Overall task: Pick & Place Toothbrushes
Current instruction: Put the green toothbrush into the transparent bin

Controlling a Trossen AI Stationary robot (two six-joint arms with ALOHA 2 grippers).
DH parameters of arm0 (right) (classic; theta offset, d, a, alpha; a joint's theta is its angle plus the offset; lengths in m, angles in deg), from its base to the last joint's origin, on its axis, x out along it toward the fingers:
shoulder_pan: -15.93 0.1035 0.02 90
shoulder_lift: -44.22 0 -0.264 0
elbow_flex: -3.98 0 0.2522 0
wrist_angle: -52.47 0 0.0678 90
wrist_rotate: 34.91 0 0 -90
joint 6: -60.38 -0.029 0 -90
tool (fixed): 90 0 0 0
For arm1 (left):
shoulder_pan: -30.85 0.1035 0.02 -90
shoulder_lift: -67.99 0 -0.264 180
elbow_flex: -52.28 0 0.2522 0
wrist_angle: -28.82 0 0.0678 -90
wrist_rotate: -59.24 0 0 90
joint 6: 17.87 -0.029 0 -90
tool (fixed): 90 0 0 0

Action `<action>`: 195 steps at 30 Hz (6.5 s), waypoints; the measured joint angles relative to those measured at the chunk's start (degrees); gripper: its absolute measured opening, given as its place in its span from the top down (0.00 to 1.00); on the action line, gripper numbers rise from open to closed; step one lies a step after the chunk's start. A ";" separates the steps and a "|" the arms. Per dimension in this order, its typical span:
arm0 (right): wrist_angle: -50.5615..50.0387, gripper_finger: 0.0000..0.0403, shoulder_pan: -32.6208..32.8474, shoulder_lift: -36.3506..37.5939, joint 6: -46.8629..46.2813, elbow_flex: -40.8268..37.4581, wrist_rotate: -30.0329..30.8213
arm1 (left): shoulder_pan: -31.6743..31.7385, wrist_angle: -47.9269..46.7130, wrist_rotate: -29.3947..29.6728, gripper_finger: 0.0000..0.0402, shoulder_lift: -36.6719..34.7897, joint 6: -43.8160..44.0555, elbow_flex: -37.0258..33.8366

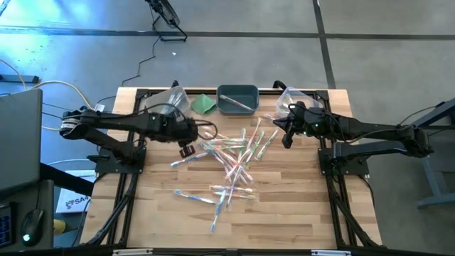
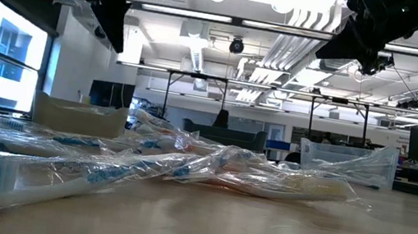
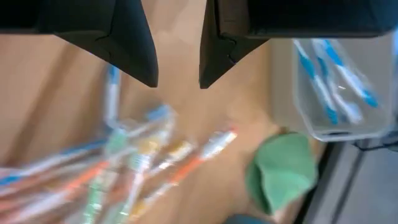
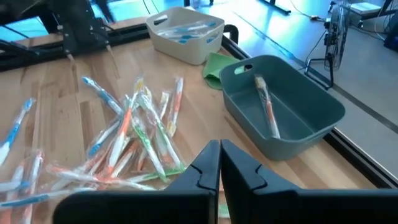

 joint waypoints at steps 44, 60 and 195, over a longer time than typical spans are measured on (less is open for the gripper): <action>-0.47 0.99 5.73 -8.77 -7.54 0.02 -2.72 | -4.20 21.55 12.00 0.72 -0.76 20.01 -0.13; -2.21 1.00 4.72 -23.26 9.04 9.51 -1.43 | 1.89 18.52 7.67 0.72 -7.84 16.11 -0.11; -12.82 0.94 2.27 -45.77 15.13 9.44 -12.20 | 1.85 15.10 8.89 0.72 -8.37 18.89 -0.09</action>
